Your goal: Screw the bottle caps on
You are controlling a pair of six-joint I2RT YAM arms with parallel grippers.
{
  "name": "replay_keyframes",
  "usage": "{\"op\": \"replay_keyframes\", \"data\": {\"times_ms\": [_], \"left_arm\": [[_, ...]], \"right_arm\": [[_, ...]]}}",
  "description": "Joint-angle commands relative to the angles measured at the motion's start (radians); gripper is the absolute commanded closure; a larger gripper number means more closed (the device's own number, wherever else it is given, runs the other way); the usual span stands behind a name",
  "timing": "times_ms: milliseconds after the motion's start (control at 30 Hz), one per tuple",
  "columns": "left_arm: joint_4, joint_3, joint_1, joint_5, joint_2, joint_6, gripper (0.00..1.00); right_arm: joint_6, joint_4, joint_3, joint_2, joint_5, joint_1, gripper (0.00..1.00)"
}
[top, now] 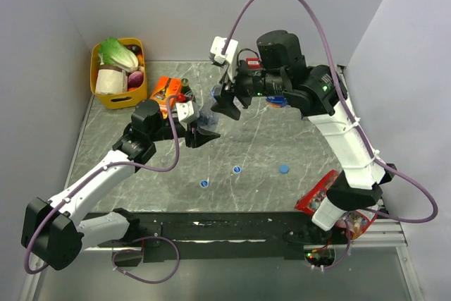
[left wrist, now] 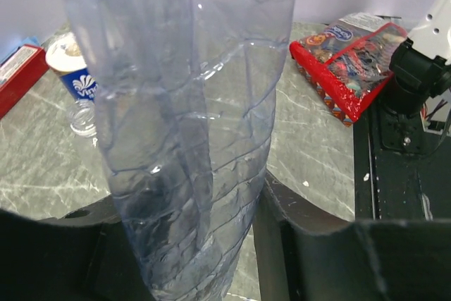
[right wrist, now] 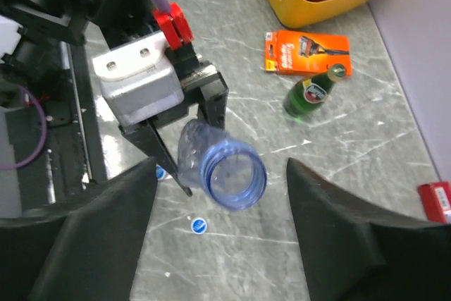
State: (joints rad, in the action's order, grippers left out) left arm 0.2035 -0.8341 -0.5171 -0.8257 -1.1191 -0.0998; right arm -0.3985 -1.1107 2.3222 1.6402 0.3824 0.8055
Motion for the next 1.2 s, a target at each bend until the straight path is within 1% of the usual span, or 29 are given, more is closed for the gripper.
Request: {"op": "replay_keyframes", "data": {"times_ms": [0,67,100,133,167,200,233,267,300,333,367,400,433,467,500,533,567,633,733,767,833,933,967,1033,1067,1133,1167], "left_arm": [[0.036,0.006,0.011,0.031,0.039,0.041,0.85],[0.027,0.009,0.015,0.045,0.054,0.054,0.87],[0.028,0.012,0.019,0.051,0.061,0.057,0.88],[0.03,0.012,0.02,0.066,0.065,0.058,0.89],[0.03,0.013,0.02,0.072,0.071,0.058,0.9],[0.028,0.01,0.02,0.077,0.074,0.057,0.95],[0.027,0.007,0.02,0.079,0.074,0.049,0.96],[0.024,0.003,0.022,0.08,0.074,0.048,0.98],[0.02,0.0,0.022,0.08,0.073,0.046,0.99],[0.019,-0.002,0.022,0.082,0.073,0.043,0.99],[0.016,-0.013,0.022,0.089,0.073,0.041,0.99],[-0.004,-0.019,0.022,0.092,0.074,0.04,0.99],[-0.013,-0.026,0.022,0.097,0.074,0.026,0.99],[-0.024,-0.036,0.022,0.106,0.08,0.019,0.99],[-0.036,-0.04,0.023,0.115,0.084,0.011,0.99],[-0.055,-0.043,0.022,0.123,0.087,-0.001,0.99],[-0.068,-0.051,0.022,0.128,0.094,-0.009,0.99],[-0.113,-0.059,0.022,0.14,0.1,-0.029,0.99],[-0.156,-0.071,0.022,0.132,0.11,-0.051,0.99],[-0.173,-0.076,0.022,0.134,0.11,-0.052,0.99],[-0.18,-0.083,0.022,0.142,0.108,-0.048,0.99],[-0.194,-0.099,0.022,0.151,0.094,-0.047,0.98],[-0.197,-0.109,0.022,0.152,0.091,-0.049,0.98],[-0.2,-0.118,0.023,0.155,0.079,-0.058,0.98],[-0.226,-0.126,0.022,0.157,0.076,-0.063,0.98],[-0.233,-0.131,0.022,0.161,0.065,-0.064,0.98],[-0.234,-0.138,0.022,0.161,0.062,-0.066,0.98]], "right_arm": [[-0.01,-0.006,0.022,-0.106,0.005,-0.098,0.14],[-0.011,-0.032,-0.018,-0.164,0.033,-0.19,0.13],[-0.023,-0.049,-0.041,-0.184,0.08,-0.221,0.12],[-0.048,-0.069,-0.12,-0.225,0.098,-0.251,0.12],[-0.121,-0.084,-0.188,-0.256,0.11,-0.306,0.12],[-0.161,-0.069,-0.274,-0.293,0.125,-0.33,0.13],[-0.195,-0.045,-0.464,-0.368,0.128,-0.357,0.13],[-0.282,-0.026,-0.556,-0.399,0.131,-0.389,0.13],[-0.34,-0.034,-0.636,-0.419,0.128,-0.393,0.14],[-0.4,-0.038,-0.776,-0.442,0.107,-0.393,0.16],[-0.489,-0.034,-0.843,-0.453,0.093,-0.394,0.19],[-0.531,-0.022,-0.906,-0.46,0.081,-0.405,0.19],[-0.577,-0.002,-1.016,-0.477,0.079,-0.413,0.2],[-0.671,0.018,-1.07,-0.488,0.072,-0.42,0.2],[-0.71,0.044,-1.125,-0.5,0.055,-0.423,0.2],[-0.752,0.096,-1.221,-0.517,0.041,-0.427,0.21],[-0.822,0.123,-1.262,-0.52,0.02,-0.43,0.21],[-0.893,0.17,-1.348,-0.513,0.016,-0.446,0.22],[-1.002,0.21,-1.412,-0.475,0.004,-0.475,0.26],[-1.09,0.216,-1.425,-0.464,0.007,-0.486,0.28],[-1.164,0.232,-1.449,-0.419,0.012,-0.515,0.32],[-1.308,0.25,-1.448,-0.355,0.055,-0.551,0.4],[-1.327,0.258,-1.448,-0.336,0.053,-0.554,0.44],[-1.373,0.235,-1.433,-0.28,0.037,-0.558,0.46],[-1.434,0.21,-1.422,-0.258,0.03,-0.559,0.49],[-1.461,0.167,-1.39,-0.199,0.021,-0.559,0.49],[-1.464,0.161,-1.382,-0.182,0.019,-0.559,0.45]]}}
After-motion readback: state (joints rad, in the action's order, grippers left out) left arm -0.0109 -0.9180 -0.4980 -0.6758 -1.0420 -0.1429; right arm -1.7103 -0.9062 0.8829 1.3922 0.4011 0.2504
